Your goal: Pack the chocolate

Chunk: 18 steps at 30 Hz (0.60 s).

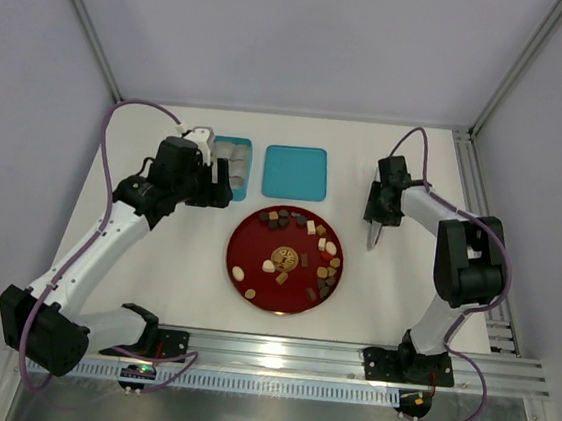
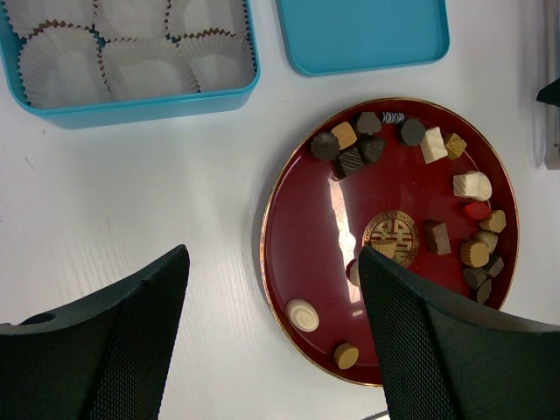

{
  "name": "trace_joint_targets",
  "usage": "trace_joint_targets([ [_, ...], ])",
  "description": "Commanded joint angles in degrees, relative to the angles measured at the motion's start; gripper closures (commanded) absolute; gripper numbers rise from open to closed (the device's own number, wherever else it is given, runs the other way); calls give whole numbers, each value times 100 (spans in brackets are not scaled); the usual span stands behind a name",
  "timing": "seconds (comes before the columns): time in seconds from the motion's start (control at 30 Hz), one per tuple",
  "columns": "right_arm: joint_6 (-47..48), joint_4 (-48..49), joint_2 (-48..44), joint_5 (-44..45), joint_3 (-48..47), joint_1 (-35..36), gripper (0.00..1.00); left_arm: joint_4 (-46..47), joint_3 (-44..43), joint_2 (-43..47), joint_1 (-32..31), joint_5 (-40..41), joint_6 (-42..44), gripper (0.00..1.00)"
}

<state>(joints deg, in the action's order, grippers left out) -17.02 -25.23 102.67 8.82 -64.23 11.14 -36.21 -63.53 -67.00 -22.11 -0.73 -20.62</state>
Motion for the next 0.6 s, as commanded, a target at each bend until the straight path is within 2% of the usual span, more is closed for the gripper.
trace_joint_targets([
  [0.0,-21,-227,-564,50,-345,11,52,193,7,3,5,-41,14,23],
  [0.57,-109,-1273,-1592,94,-696,389,51,175,7,135,5,29,23,23],
])
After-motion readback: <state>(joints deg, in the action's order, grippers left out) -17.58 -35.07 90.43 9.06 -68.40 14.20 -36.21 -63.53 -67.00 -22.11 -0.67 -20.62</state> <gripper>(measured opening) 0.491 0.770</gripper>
